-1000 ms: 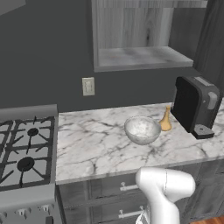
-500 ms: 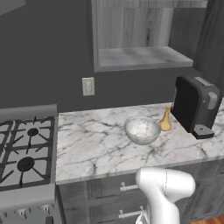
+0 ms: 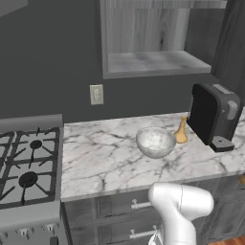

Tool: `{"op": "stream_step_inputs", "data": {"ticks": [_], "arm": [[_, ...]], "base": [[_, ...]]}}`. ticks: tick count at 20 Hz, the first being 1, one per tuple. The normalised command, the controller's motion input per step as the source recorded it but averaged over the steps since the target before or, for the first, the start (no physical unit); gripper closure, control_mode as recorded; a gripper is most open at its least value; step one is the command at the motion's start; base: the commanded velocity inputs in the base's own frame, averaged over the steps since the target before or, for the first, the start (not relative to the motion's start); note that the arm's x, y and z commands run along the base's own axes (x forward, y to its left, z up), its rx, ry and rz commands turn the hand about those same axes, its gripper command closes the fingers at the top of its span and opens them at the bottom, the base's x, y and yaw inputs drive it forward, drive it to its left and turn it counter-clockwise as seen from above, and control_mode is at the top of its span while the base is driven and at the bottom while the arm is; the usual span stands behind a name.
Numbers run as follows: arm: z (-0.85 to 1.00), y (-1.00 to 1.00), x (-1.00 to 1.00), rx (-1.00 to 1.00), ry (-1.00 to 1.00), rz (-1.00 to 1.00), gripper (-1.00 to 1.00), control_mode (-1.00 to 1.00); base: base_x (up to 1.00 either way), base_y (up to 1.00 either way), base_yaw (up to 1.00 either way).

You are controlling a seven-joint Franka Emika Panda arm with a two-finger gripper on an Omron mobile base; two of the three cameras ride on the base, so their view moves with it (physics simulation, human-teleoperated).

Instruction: Retrieve the bottle and the shaker from the cabinet and place them next to the mixing bowl on the counter. Then add garlic from the fridge to the mixing bowl.

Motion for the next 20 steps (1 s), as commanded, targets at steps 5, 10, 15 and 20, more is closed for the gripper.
{"op": "stream_step_inputs", "data": {"ticks": [5,10,15,20], "arm": [[0.0,-0.01,0.5,0.0,-0.01,0.01,1.0,-1.0],[0.0,-0.1,0.39,0.0,0.0,0.06,1.0,-1.0],[-0.19,0.0,0.4,0.0,0.0,0.07,1.0,-1.0],[-0.38,0.0,0.35,0.0,0.0,0.05,1.0,-1.0]], "base": [[0.0,0.0,0.0],[0.0,0.0,0.0],[0.0,0.0,0.0],[0.0,0.0,0.0]]}}
